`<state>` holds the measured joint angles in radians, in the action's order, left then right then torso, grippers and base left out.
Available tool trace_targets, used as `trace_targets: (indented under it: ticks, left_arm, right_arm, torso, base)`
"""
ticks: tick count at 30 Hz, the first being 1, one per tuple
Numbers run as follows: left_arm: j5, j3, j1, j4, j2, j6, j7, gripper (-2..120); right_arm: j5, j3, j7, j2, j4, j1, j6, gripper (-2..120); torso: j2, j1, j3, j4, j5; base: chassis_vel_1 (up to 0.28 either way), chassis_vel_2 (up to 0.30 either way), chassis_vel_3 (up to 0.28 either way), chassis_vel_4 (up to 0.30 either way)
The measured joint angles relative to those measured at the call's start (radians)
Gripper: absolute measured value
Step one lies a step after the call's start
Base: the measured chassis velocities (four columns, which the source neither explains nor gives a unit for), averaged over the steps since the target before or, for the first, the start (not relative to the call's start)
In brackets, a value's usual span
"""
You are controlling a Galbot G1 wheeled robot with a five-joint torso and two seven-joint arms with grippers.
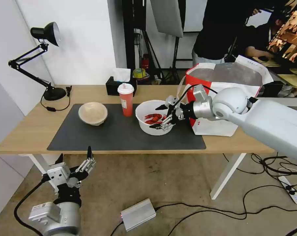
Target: Pick up the trash from the table and place it into the takeout bag.
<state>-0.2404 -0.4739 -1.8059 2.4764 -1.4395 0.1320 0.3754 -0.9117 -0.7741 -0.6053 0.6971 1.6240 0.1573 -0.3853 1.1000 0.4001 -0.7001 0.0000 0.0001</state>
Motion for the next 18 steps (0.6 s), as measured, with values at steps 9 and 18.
trace_targets:
  ticks: [9,18]
  left_arm:
    - [-0.007,0.000,0.011,-0.002,0.000,0.001,0.001,100]
    - [-0.007,0.000,0.004,0.009,-0.009,0.003,0.001,100]
  right_arm:
    - [0.013,-0.013,-0.014,0.014,-0.036,-0.004,0.007,100]
    - [0.015,-0.024,-0.031,0.034,-0.077,-0.006,0.007,100]
  torso:
    - [0.000,0.000,0.000,0.0000,0.0000]
    - [0.000,0.000,0.000,-0.0001,-0.0001]
  base:
    - [0.000,0.000,0.000,0.000]
    - [0.000,0.000,0.000,0.000]
